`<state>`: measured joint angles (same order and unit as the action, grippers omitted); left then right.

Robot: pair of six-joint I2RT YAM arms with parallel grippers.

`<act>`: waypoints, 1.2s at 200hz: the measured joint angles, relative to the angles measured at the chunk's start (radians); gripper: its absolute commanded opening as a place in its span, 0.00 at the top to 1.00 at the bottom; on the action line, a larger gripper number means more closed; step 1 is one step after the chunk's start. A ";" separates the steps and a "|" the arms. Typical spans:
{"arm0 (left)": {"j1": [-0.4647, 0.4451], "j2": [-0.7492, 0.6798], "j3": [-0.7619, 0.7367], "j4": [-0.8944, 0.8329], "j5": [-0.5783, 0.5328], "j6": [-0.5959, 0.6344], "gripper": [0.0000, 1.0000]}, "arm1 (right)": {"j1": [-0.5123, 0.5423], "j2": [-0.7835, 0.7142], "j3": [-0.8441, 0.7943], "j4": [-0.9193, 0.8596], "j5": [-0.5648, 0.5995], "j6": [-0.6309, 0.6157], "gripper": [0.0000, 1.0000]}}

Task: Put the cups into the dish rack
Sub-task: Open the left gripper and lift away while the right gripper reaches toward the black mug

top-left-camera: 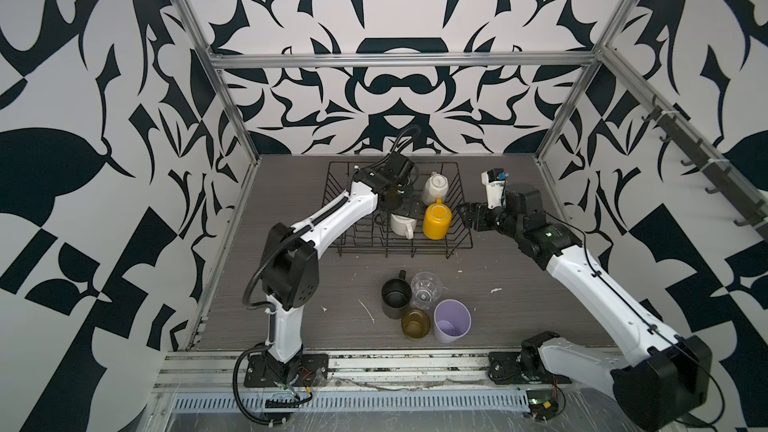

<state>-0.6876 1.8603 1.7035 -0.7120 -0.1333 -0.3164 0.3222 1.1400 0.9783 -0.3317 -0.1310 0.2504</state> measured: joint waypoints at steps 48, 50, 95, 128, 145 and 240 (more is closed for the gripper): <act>0.001 -0.289 -0.311 0.313 -0.067 0.029 0.01 | 0.017 0.043 0.041 -0.067 -0.052 -0.022 0.26; 0.001 -0.298 -0.322 0.324 -0.070 0.029 0.01 | 0.020 0.045 0.043 -0.069 -0.054 -0.023 0.27; 0.031 -0.536 -0.643 0.638 -0.169 0.016 0.01 | 0.161 0.108 0.110 -0.132 -0.053 -0.079 0.30; 0.107 -0.650 -0.707 0.673 -0.296 -0.058 0.00 | 0.284 0.161 0.165 -0.182 -0.054 -0.143 0.35; 0.153 -0.721 -0.750 0.689 -0.336 -0.102 0.00 | 0.341 0.195 0.192 -0.206 -0.058 -0.173 0.40; 0.273 -0.916 -0.896 0.693 -0.394 -0.219 0.00 | 0.542 0.362 0.233 -0.314 -0.065 -0.198 0.47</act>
<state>-0.4145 0.9447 0.8074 -0.0189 -0.5278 -0.5354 0.8639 1.5017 1.2110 -0.6460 -0.1959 0.0521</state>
